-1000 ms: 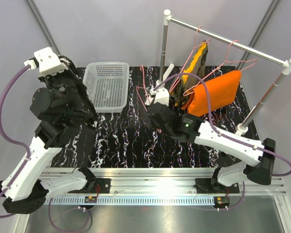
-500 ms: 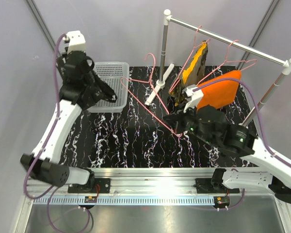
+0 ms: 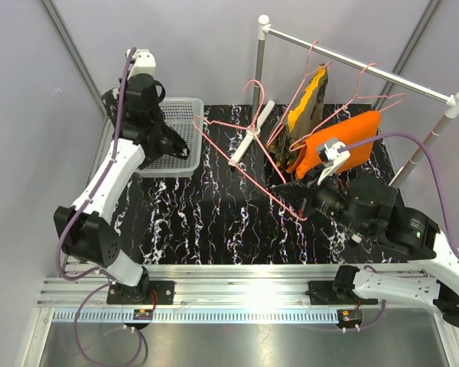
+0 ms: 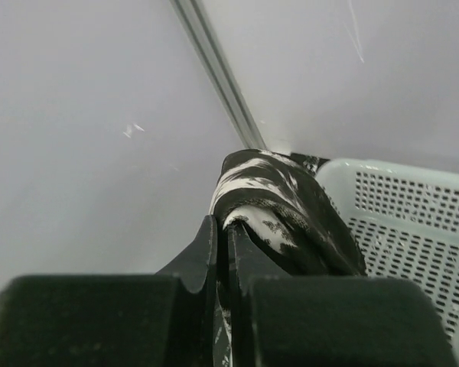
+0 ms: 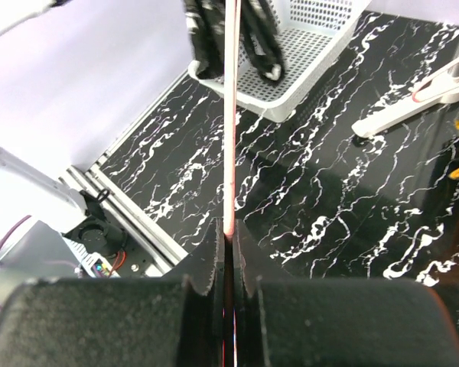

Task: Remove the trousers from the hanger

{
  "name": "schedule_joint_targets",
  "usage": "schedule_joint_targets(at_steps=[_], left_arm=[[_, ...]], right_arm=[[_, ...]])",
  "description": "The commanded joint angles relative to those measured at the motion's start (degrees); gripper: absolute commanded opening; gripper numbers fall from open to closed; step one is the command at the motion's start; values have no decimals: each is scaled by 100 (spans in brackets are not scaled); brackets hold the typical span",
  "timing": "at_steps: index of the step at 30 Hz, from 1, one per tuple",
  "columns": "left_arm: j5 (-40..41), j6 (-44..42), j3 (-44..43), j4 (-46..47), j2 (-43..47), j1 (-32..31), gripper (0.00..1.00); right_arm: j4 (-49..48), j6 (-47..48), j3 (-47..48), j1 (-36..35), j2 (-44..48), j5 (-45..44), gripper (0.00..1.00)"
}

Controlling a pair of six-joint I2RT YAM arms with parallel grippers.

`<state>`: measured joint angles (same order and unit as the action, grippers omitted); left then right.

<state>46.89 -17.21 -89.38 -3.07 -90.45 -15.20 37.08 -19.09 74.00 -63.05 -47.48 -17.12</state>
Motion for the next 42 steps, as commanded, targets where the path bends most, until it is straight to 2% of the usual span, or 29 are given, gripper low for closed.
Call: schedule_joint_targets(at_steps=[1,7,11,13,18,22,25,27,30,33,34,36,37,39,42], left_arm=[[461,-449,-281,1335,853,105,0],[172,-704,-168,1265,924,219,0],[-250,-652,53,1152,514,219,0],[-312,-442,-183,924,179,211,0],[-128,-125,-1176,81,-1479,123,0],[117,384,-2781,-930,-2640,114,0],[231,578,-3601,-1581,-3458,18,0],[128,666,-3980,-1801,-3645,-88,0],[-74,842,-4349,-2065,-3979,-202,10],[-461,1053,-4745,-2452,-4278,-211,37],[-714,1071,-4781,-2522,-4296,-220,42],[-953,1150,-4790,-2672,-4156,-211,42],[-1215,1176,-4773,-2716,-4051,-211,46],[-1454,1238,-4624,-2778,-3648,-203,74],[-1841,1544,-4221,-2673,-2938,-159,98]], right_arm=[[-263,283,132,20,2,-212,0],[-333,187,115,20,-6,-72,0],[-324,108,106,20,46,86,0],[-333,90,45,20,81,113,0],[-298,90,1,12,318,25,0],[-70,99,167,20,590,-124,0],[123,134,343,20,731,-300,0],[255,177,440,20,793,-458,0],[396,248,545,20,855,-712,0],[519,301,642,12,872,-932,0],[563,310,668,20,864,-1011,0],[712,379,782,20,846,-1266,0],[843,397,844,20,829,-1363,0],[923,503,1011,20,820,-1635,0],[1239,617,1256,12,846,-2187,0]])
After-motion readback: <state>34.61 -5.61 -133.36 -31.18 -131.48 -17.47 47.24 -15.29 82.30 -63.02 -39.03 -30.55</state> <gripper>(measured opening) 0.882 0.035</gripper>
